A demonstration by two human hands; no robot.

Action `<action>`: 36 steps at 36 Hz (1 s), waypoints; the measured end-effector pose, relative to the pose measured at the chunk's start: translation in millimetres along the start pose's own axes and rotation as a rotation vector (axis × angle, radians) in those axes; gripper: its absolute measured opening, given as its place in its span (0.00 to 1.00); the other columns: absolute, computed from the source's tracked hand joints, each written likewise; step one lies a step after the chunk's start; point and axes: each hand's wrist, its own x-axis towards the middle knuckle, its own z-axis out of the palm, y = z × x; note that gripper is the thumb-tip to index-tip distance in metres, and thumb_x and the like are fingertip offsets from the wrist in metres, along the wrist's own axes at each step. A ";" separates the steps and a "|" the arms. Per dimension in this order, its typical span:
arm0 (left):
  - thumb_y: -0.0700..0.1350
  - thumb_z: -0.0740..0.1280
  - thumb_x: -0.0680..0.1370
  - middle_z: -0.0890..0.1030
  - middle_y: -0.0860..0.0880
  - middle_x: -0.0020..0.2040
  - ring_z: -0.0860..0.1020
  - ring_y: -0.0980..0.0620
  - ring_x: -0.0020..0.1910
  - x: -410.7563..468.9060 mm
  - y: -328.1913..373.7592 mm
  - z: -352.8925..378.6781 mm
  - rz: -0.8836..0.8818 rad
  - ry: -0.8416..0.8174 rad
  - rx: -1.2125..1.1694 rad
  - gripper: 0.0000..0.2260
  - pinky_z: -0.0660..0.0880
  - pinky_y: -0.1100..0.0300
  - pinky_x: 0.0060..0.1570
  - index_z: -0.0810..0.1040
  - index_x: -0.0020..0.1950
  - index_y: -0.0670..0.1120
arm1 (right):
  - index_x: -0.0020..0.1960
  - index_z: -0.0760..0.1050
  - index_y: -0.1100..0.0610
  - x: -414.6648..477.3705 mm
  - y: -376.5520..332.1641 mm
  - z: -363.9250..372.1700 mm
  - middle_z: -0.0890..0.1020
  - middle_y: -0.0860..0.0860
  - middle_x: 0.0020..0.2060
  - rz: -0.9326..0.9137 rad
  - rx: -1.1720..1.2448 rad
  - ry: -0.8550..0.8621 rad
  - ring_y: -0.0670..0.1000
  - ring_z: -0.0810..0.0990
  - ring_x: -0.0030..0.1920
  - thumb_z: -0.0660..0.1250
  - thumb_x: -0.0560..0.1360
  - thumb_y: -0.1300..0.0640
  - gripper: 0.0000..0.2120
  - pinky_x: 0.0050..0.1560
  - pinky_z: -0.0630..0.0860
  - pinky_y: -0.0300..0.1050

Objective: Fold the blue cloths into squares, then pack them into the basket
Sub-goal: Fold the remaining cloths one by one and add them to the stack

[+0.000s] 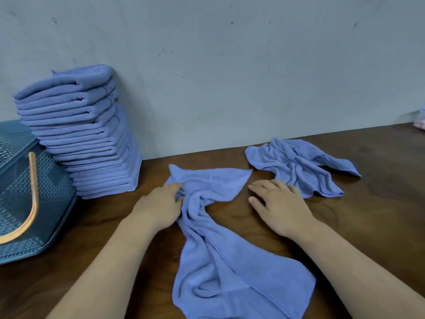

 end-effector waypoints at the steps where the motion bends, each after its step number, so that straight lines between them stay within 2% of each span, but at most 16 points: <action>1: 0.60 0.57 0.83 0.75 0.54 0.74 0.75 0.48 0.69 1.2 -1.5 7.2 -0.003 0.061 -0.043 0.21 0.74 0.44 0.67 0.67 0.77 0.63 | 0.77 0.69 0.39 0.1 2.4 0.3 0.69 0.35 0.75 0.040 0.010 0.007 0.47 0.65 0.75 0.52 0.85 0.37 0.23 0.73 0.64 0.53; 5: 0.58 0.62 0.85 0.72 0.53 0.76 0.70 0.48 0.74 4.6 -1.0 20.9 -0.056 0.377 -0.214 0.21 0.70 0.47 0.70 0.70 0.77 0.55 | 0.77 0.70 0.41 -0.2 -4.4 -6.3 0.74 0.39 0.70 0.066 0.125 0.143 0.50 0.71 0.69 0.57 0.85 0.43 0.21 0.67 0.68 0.54; 7: 0.60 0.61 0.84 0.73 0.50 0.74 0.69 0.45 0.73 8.3 -2.7 21.7 -0.156 0.419 -0.159 0.22 0.69 0.46 0.69 0.71 0.75 0.52 | 0.75 0.72 0.41 2.5 -13.3 -10.6 0.78 0.38 0.59 0.030 0.175 0.226 0.49 0.74 0.61 0.59 0.85 0.45 0.19 0.63 0.70 0.53; 9: 0.63 0.61 0.83 0.73 0.48 0.73 0.69 0.44 0.72 9.2 -4.5 26.3 -0.209 0.373 -0.055 0.25 0.68 0.47 0.69 0.71 0.75 0.51 | 0.74 0.72 0.40 8.2 -23.8 -10.0 0.79 0.38 0.49 -0.022 0.243 0.240 0.46 0.73 0.53 0.60 0.85 0.46 0.18 0.60 0.72 0.53; 13: 0.62 0.59 0.84 0.70 0.51 0.75 0.67 0.46 0.74 8.4 -2.3 28.8 -0.168 0.364 -0.028 0.23 0.65 0.46 0.71 0.69 0.77 0.55 | 0.79 0.63 0.35 35.5 -45.1 -2.7 0.78 0.47 0.37 -0.099 0.537 0.021 0.48 0.77 0.42 0.59 0.86 0.47 0.23 0.46 0.77 0.54; 15: 0.61 0.58 0.85 0.70 0.54 0.75 0.66 0.48 0.75 8.7 -2.4 27.6 -0.146 0.357 -0.017 0.21 0.64 0.46 0.72 0.69 0.77 0.58 | 0.80 0.60 0.31 55.0 -51.3 2.3 0.77 0.49 0.33 -0.073 0.540 -0.057 0.51 0.77 0.35 0.56 0.87 0.47 0.23 0.39 0.76 0.57; 17: 0.60 0.57 0.85 0.71 0.56 0.75 0.66 0.49 0.74 8.1 -2.5 27.4 -0.128 0.346 -0.025 0.19 0.62 0.47 0.73 0.71 0.76 0.59 | 0.78 0.63 0.31 69.4 -56.0 3.2 0.79 0.45 0.33 -0.056 0.490 -0.125 0.48 0.76 0.34 0.54 0.87 0.45 0.21 0.36 0.72 0.51; 19: 0.60 0.57 0.86 0.71 0.58 0.75 0.66 0.50 0.74 7.3 -5.1 28.4 -0.115 0.331 -0.029 0.19 0.61 0.47 0.74 0.72 0.76 0.60 | 0.69 0.75 0.34 76.6 -60.6 2.1 0.84 0.38 0.47 -0.043 0.446 -0.175 0.42 0.78 0.45 0.53 0.87 0.43 0.16 0.44 0.73 0.45; 20: 0.60 0.56 0.86 0.70 0.58 0.76 0.66 0.50 0.75 7.2 -6.8 28.4 -0.116 0.322 -0.030 0.20 0.60 0.47 0.75 0.71 0.76 0.60 | 0.61 0.79 0.37 77.9 -62.2 2.0 0.84 0.38 0.49 -0.028 0.439 -0.174 0.42 0.79 0.47 0.53 0.86 0.42 0.16 0.46 0.75 0.46; 23: 0.62 0.55 0.86 0.68 0.59 0.79 0.62 0.51 0.79 8.3 -11.4 28.9 -0.144 0.309 -0.018 0.22 0.56 0.44 0.79 0.68 0.79 0.60 | 0.41 0.75 0.49 77.0 -59.8 6.6 0.79 0.47 0.32 0.000 0.477 -0.075 0.47 0.76 0.33 0.57 0.85 0.39 0.21 0.38 0.73 0.52; 25: 0.62 0.54 0.86 0.66 0.58 0.81 0.59 0.51 0.81 10.6 -12.8 28.6 -0.176 0.312 -0.016 0.24 0.54 0.43 0.81 0.67 0.81 0.59 | 0.37 0.74 0.52 77.7 -53.9 7.9 0.80 0.49 0.29 0.020 0.515 -0.023 0.48 0.77 0.30 0.59 0.85 0.39 0.24 0.39 0.77 0.55; 28: 0.62 0.53 0.86 0.64 0.58 0.82 0.56 0.50 0.83 13.2 -12.8 29.0 -0.202 0.310 -0.024 0.25 0.52 0.43 0.81 0.65 0.82 0.58 | 0.35 0.78 0.58 81.9 -44.3 3.7 0.83 0.47 0.29 0.086 0.538 0.055 0.46 0.79 0.31 0.64 0.84 0.43 0.25 0.43 0.80 0.52; 31: 0.61 0.54 0.86 0.62 0.57 0.83 0.54 0.50 0.84 12.5 -12.0 29.5 -0.198 0.323 -0.046 0.25 0.52 0.43 0.81 0.64 0.83 0.56 | 0.42 0.80 0.52 87.3 -40.7 3.3 0.82 0.49 0.29 0.101 0.559 0.150 0.47 0.78 0.30 0.68 0.82 0.44 0.15 0.40 0.79 0.51; 33: 0.58 0.58 0.86 0.63 0.57 0.83 0.55 0.51 0.83 11.7 -11.5 28.7 -0.150 0.367 -0.079 0.23 0.54 0.44 0.81 0.66 0.81 0.57 | 0.58 0.78 0.42 89.0 -45.9 2.2 0.80 0.50 0.31 0.037 0.588 0.096 0.47 0.79 0.34 0.67 0.82 0.45 0.06 0.40 0.78 0.50; 35: 0.55 0.61 0.85 0.69 0.57 0.79 0.62 0.52 0.81 11.9 -9.7 26.6 -0.044 0.412 -0.131 0.19 0.60 0.45 0.80 0.71 0.77 0.57 | 0.72 0.71 0.35 89.7 -53.3 4.6 0.80 0.49 0.33 -0.094 0.560 -0.051 0.47 0.79 0.35 0.64 0.83 0.50 0.19 0.40 0.77 0.49; 36: 0.53 0.62 0.85 0.73 0.57 0.76 0.66 0.52 0.77 12.1 -8.7 26.2 0.018 0.424 -0.149 0.16 0.63 0.46 0.78 0.75 0.74 0.58 | 0.74 0.70 0.35 87.4 -58.1 4.7 0.80 0.46 0.33 -0.150 0.509 -0.118 0.45 0.78 0.35 0.63 0.82 0.52 0.22 0.38 0.75 0.47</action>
